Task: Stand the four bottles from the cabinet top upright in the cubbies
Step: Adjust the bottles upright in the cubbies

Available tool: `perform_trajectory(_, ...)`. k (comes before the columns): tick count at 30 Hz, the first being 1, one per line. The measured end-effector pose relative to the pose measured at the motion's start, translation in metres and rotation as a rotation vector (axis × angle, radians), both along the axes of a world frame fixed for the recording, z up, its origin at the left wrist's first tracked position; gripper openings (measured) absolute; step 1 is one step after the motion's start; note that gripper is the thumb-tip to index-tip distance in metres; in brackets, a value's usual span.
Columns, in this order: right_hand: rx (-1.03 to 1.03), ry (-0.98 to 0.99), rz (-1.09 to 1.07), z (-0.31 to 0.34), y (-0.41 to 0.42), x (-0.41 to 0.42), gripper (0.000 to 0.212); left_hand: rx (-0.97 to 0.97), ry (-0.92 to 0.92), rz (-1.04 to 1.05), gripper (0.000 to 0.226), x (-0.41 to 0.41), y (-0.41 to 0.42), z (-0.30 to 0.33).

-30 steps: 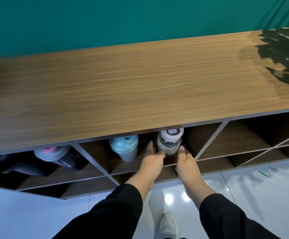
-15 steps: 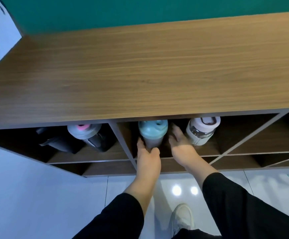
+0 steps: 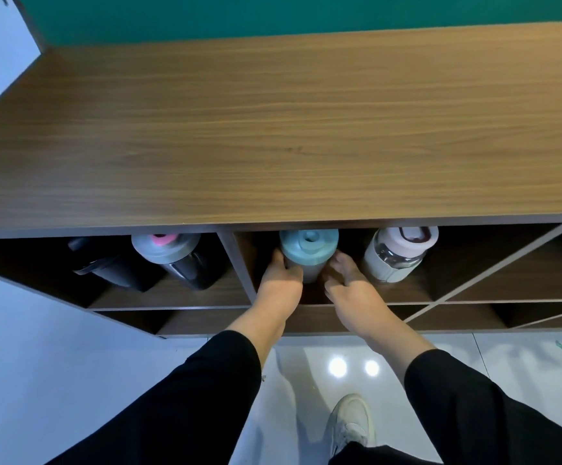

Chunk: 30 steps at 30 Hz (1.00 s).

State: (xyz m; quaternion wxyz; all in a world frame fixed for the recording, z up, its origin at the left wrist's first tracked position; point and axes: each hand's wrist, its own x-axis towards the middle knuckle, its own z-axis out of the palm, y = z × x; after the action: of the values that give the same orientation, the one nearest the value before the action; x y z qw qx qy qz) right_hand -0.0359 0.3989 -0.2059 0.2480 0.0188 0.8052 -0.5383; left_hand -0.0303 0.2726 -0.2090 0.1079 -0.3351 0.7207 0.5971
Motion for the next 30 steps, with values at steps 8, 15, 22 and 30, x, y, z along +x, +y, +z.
perform_trajectory(8,0.057,-0.032,-0.035,-0.004,0.004,0.004,0.06,0.013,-0.043,-0.038,0.053,0.0,0.001,-0.001)
perform_trajectory(15,0.261,-0.151,0.136,0.014,-0.001,0.019,0.031,0.389,-0.164,0.14,0.034,0.09,0.001,0.012)
perform_trajectory(22,0.225,-0.081,0.665,0.026,-0.07,0.063,0.033,0.264,-0.015,0.524,0.029,0.13,-0.082,0.04)
perform_trajectory(30,0.172,0.036,0.278,0.005,-0.171,0.054,0.076,0.085,0.112,0.418,0.072,0.1,-0.135,0.04)
